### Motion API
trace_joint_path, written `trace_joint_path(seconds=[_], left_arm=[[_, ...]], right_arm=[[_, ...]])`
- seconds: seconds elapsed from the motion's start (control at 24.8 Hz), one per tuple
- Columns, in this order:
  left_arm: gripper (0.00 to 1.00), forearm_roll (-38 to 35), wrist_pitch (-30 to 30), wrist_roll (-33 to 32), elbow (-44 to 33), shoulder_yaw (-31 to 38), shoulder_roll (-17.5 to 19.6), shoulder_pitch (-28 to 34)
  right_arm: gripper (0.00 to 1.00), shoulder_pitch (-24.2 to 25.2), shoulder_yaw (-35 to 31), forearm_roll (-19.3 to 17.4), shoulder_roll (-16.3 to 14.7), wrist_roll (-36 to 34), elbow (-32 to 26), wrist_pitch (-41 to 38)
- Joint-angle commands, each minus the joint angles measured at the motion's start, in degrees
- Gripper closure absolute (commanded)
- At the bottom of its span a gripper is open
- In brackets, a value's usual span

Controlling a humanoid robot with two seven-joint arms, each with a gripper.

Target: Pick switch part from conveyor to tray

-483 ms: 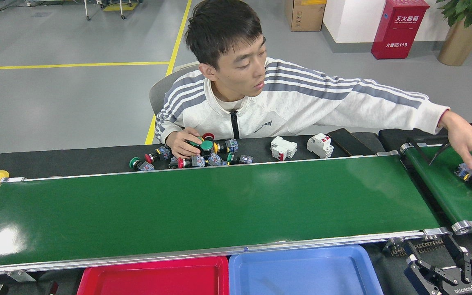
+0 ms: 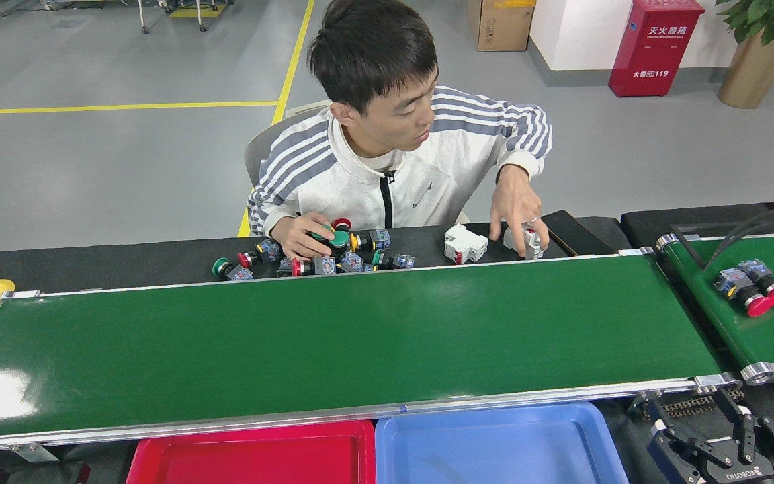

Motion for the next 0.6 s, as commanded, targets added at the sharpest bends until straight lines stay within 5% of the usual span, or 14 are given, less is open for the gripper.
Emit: trace_joint_path(seconds=[0.0,0.56], left_arm=[[0.00,0.88,-0.24,0.45,-0.86,0.61,0.39,-0.33],[0.00,1.06,-0.51,2.03,-1.04,0.61,0.65,-1.03]], right_arm=[[0.00,-1.29,-0.02,-0.01,-0.09,0.39,-0.72,-0.49],[0.00,-3.57,4.20,0.25,0.18,0.48,-0.01,0.48]])
